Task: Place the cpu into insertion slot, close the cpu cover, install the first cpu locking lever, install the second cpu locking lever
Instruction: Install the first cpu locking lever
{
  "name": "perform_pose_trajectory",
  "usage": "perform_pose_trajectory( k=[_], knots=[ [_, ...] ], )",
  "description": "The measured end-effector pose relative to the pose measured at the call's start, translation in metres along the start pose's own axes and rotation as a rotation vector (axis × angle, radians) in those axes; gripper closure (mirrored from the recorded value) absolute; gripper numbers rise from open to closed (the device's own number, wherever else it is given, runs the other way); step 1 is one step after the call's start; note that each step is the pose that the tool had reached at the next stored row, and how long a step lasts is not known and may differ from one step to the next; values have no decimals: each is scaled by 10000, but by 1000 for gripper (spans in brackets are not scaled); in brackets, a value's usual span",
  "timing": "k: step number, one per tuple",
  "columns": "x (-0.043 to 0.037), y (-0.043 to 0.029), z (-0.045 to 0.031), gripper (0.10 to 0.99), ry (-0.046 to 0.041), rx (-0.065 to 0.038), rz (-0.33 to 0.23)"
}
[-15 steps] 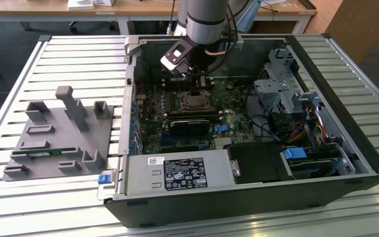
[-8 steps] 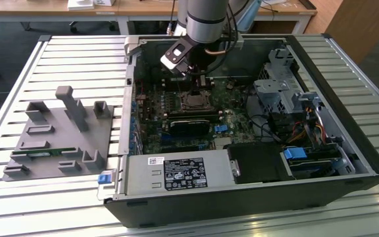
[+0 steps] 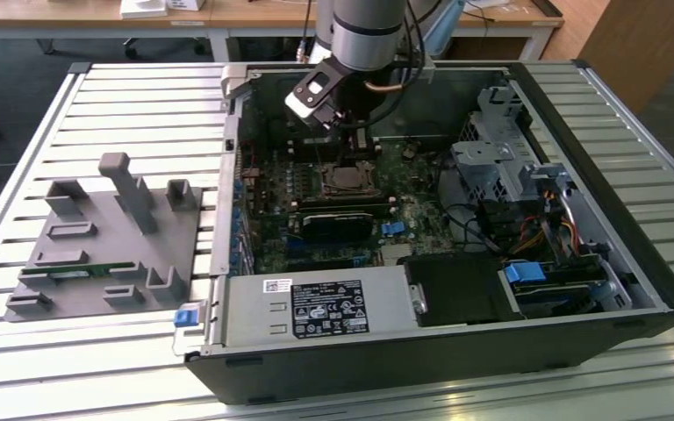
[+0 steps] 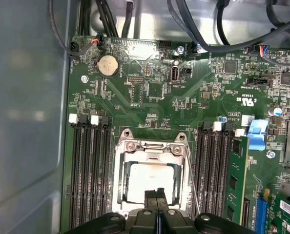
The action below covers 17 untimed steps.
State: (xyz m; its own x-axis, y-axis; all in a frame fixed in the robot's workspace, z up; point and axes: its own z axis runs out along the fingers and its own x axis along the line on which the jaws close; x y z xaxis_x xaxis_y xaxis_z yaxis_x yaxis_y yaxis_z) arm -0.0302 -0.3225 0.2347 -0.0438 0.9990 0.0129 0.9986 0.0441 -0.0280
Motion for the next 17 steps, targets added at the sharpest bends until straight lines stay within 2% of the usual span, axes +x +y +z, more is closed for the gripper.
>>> perform_pose_trajectory(
  k=[4, 13, 17],
  knots=[
    [1, -2, -76, 980, -3, -11, -1],
    [4, -9, -312, 980, -26, -92, 0],
    [5, -10, -339, 980, -29, -137, -11]
  ],
)
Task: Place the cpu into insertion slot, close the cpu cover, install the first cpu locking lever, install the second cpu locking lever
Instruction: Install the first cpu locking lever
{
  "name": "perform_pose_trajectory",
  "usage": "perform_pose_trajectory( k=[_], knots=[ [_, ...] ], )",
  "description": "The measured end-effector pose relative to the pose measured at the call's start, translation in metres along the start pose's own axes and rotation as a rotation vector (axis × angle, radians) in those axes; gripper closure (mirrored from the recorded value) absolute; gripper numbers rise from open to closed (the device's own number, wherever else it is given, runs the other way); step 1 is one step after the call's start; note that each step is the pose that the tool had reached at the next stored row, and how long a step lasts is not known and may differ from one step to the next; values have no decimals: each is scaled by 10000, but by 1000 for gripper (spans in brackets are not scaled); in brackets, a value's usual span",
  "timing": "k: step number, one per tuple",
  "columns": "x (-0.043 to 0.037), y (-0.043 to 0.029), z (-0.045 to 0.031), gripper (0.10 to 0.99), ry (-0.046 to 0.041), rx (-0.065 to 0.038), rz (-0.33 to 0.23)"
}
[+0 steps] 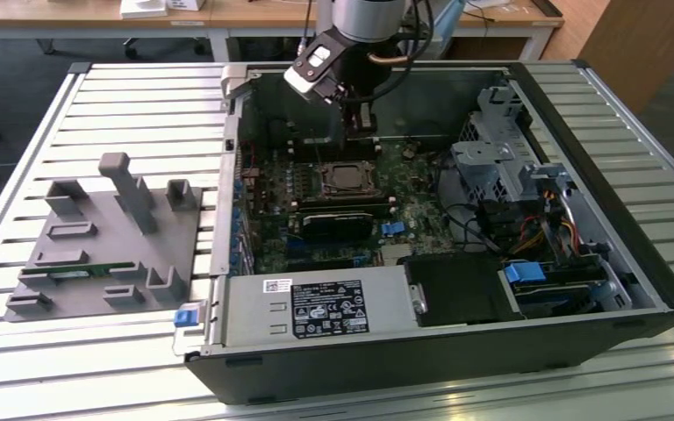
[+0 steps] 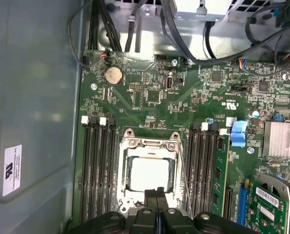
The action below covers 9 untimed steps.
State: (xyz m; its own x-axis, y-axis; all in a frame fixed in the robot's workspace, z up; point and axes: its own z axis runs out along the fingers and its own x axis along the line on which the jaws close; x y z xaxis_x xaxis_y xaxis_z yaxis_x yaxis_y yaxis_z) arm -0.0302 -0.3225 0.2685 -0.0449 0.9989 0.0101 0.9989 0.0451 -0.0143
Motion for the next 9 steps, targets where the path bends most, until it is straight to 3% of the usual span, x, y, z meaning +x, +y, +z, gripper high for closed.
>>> perform_pose_trajectory(
  k=[9],
  knots=[
    [0, 0, 3, 980, -24, 16, -1495]
  ],
)
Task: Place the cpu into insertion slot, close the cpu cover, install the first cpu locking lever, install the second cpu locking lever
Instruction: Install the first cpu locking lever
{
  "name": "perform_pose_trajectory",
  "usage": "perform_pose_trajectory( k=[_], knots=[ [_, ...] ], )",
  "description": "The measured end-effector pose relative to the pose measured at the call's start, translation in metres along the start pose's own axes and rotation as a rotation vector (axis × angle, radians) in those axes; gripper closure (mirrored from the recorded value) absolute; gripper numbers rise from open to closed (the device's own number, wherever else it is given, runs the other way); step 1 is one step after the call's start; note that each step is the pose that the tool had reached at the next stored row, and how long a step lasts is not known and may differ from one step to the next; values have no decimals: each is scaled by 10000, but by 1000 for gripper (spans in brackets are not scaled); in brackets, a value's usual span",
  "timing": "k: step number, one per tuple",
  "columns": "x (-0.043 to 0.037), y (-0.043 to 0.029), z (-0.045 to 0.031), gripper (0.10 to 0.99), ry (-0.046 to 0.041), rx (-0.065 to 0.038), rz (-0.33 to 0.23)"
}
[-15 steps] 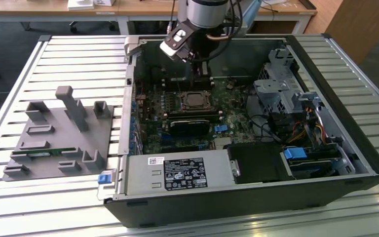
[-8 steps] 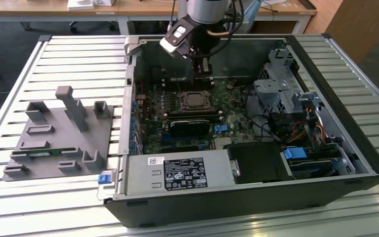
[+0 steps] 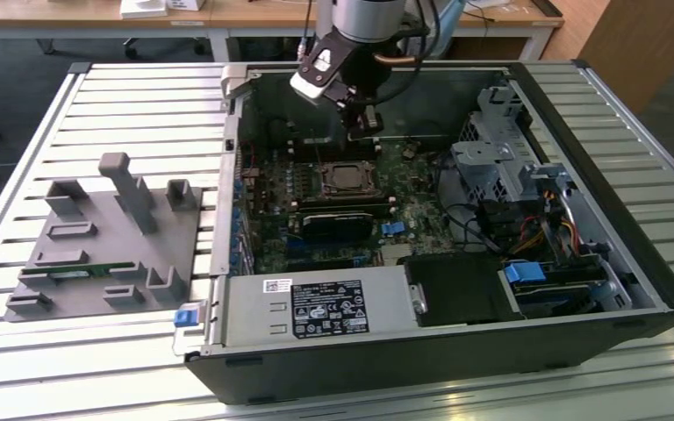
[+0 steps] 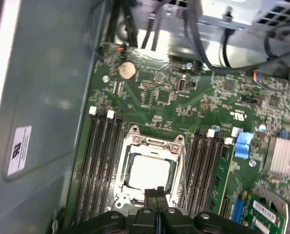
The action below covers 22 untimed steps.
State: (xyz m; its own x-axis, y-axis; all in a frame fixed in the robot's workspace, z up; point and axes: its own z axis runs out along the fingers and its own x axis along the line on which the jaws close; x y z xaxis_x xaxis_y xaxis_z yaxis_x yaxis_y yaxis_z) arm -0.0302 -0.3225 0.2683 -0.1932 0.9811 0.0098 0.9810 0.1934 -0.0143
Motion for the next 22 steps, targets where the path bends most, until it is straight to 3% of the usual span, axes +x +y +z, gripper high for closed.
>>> perform_pose_trajectory(
  k=[10, 22],
  knots=[
    [0, 0, 2, 980, -17, 11, -1240],
    [0, 0, 2, 980, -48, 33, -3384]
  ],
)
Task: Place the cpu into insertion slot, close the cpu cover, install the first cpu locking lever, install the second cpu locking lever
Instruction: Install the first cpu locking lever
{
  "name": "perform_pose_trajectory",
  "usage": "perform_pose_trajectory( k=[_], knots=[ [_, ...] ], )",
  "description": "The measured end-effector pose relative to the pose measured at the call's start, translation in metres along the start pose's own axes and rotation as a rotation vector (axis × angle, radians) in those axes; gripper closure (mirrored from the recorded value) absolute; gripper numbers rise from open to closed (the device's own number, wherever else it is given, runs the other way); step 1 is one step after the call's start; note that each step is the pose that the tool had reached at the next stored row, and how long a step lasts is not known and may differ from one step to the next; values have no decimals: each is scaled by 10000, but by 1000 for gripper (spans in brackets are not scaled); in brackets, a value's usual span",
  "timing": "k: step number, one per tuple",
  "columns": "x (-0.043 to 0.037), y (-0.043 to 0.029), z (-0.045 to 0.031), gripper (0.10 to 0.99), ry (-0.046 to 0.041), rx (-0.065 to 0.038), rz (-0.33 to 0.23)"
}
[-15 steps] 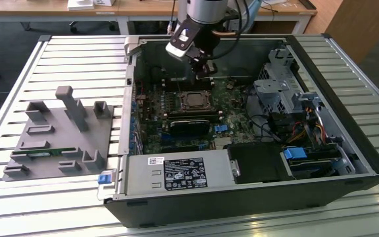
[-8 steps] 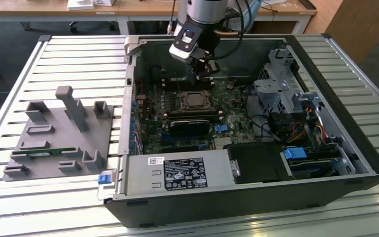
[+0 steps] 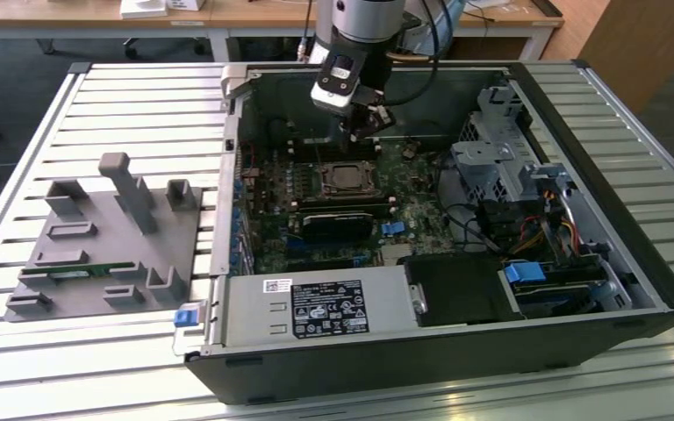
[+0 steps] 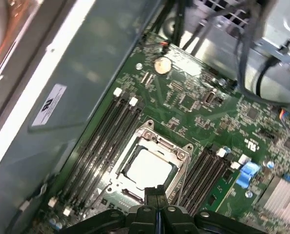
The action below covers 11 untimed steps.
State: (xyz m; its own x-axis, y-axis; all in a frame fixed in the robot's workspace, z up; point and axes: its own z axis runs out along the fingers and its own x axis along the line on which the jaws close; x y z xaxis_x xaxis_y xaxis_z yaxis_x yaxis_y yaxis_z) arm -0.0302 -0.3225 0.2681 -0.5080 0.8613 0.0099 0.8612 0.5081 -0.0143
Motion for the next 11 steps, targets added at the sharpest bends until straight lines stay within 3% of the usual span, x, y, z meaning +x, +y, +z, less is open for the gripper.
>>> perform_pose_trajectory(
  k=[11],
  knots=[
    [0, 0, 0, 980, -28, 19, -1951]
  ],
)
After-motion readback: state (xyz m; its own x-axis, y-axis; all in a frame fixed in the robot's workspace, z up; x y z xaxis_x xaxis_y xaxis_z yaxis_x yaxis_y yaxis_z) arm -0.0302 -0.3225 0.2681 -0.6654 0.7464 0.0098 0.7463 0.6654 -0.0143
